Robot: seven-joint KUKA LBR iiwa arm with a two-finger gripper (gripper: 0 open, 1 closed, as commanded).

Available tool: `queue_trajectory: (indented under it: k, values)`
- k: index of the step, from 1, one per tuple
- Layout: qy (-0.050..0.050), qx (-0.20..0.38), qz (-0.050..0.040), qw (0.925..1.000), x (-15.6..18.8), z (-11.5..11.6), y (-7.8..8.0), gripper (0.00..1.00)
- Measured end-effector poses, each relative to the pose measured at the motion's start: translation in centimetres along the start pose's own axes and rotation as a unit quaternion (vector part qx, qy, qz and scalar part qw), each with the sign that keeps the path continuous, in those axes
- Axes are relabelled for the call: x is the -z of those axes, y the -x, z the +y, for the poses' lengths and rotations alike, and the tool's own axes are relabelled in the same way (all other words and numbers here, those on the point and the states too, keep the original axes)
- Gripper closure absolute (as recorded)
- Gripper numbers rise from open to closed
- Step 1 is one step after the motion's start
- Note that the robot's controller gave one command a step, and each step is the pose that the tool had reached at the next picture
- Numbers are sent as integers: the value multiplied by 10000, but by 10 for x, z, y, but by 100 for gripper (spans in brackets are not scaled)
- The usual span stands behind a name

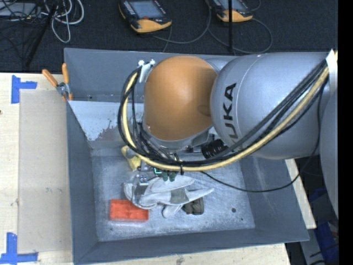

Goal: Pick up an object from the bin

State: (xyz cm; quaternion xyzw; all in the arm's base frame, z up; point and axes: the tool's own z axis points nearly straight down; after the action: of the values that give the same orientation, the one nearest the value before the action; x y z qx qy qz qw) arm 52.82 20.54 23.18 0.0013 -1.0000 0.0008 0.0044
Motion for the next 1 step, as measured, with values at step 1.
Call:
queue_trajectory:
  k: [1]
  values:
    - [6,-20,-36,10000,4,-1,2,0]
